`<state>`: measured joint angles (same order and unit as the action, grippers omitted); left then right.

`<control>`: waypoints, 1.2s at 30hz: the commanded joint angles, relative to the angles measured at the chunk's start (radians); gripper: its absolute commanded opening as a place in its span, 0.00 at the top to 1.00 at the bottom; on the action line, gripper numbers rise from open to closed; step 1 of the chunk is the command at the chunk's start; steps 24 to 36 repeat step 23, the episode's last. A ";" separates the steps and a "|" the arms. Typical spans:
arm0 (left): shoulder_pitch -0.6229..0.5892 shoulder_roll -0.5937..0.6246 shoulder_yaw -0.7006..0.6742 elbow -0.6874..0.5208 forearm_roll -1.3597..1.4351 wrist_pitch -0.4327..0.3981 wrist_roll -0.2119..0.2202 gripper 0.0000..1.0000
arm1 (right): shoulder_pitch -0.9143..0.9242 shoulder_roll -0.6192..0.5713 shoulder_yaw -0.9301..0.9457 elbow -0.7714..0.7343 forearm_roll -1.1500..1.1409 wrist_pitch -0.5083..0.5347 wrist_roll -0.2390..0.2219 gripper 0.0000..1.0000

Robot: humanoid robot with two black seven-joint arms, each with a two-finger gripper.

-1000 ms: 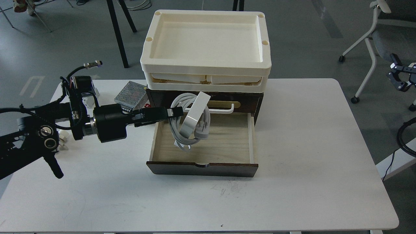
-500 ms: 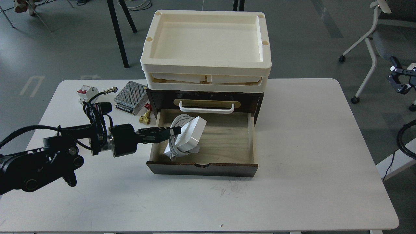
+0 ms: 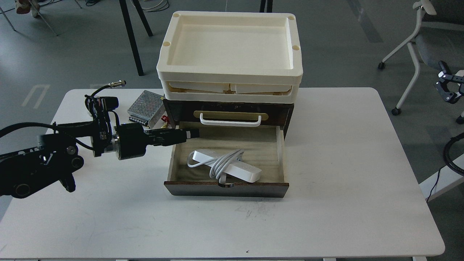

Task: Put charging cable into cabinet
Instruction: 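Lower the cable into the drawer, open the left gripper, withdraw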

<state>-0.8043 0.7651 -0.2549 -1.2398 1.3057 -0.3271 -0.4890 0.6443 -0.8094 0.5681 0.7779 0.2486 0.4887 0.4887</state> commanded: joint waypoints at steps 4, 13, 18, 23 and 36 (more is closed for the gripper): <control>-0.033 0.128 -0.142 -0.001 -0.260 -0.041 0.000 0.00 | 0.006 0.004 0.027 0.001 0.000 0.000 0.000 0.00; -0.010 0.134 -0.227 0.228 -1.256 -0.162 0.000 0.00 | 0.115 0.097 0.053 -0.029 -0.014 0.000 0.000 0.00; -0.009 -0.045 -0.256 0.475 -1.459 -0.162 0.000 0.00 | 0.121 0.176 0.053 -0.025 -0.043 0.000 0.000 0.00; -0.006 -0.073 -0.308 0.514 -1.464 -0.162 0.000 0.00 | 0.132 0.231 0.056 -0.014 -0.094 0.000 0.000 0.00; -0.006 -0.073 -0.308 0.514 -1.464 -0.162 0.000 0.00 | 0.132 0.231 0.056 -0.014 -0.094 0.000 0.000 0.00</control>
